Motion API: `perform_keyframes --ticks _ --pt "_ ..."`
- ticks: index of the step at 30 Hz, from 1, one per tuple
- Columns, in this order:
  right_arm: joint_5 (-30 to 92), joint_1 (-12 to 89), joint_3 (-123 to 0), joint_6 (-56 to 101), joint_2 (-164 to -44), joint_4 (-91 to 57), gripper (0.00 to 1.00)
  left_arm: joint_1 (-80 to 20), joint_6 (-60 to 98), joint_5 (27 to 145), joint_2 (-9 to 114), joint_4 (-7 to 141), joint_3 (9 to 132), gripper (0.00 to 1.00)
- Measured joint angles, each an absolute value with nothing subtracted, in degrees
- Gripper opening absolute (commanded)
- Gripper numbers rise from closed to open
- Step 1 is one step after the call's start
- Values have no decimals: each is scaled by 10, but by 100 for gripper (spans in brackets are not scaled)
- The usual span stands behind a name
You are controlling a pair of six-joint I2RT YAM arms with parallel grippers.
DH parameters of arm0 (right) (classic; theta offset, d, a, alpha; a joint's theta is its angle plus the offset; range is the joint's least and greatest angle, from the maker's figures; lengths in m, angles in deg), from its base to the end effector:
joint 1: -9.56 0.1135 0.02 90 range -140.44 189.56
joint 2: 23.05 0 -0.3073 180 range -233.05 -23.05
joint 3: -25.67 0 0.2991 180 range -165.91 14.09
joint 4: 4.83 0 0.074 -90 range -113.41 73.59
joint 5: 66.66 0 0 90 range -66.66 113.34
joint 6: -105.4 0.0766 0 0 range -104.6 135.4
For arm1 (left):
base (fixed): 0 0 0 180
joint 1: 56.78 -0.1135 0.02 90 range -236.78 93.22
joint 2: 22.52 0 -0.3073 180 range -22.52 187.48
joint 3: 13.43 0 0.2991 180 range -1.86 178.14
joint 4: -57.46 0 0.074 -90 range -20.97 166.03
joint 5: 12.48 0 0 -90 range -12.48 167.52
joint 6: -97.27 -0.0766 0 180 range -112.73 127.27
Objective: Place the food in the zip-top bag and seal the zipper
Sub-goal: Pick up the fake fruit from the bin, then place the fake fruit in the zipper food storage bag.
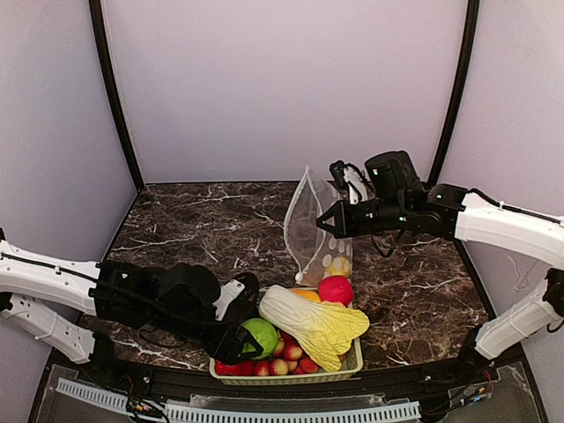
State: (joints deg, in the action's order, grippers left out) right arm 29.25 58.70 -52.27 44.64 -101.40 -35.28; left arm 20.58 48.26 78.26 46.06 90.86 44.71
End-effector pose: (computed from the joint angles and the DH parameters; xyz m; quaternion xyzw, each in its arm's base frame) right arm 0.2465 0.2971 0.3353 -0.1751 0.8511 0.3462 0.3536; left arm 0.0670 -0.3032 0.2411 0.2895 0.8732 -0.3397 0.1958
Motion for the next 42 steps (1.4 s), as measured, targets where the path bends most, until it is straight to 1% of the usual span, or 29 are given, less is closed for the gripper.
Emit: perform_keyframes --ticks 6,12,22,29,34,38,42 --pt "293 587 -523 447 -1015 -353 0 188 499 776 417 927 447 74" --pt "293 587 -523 447 -1019 -353 0 161 504 773 403 967 447 73" --pt "290 587 -513 446 -1018 -344 0 92 498 761 366 1044 461 73" --pt "293 587 -508 445 -1018 -344 0 45 462 743 372 1081 537 73" --pt "295 587 -508 444 -1016 -346 0 33 438 738 385 1080 570 73" --pt "292 587 -507 442 -1007 -351 0 11 417 755 416 1079 594 73" --pt "288 587 -507 438 -1002 -355 0 -7 393 778 459 1082 644 73"
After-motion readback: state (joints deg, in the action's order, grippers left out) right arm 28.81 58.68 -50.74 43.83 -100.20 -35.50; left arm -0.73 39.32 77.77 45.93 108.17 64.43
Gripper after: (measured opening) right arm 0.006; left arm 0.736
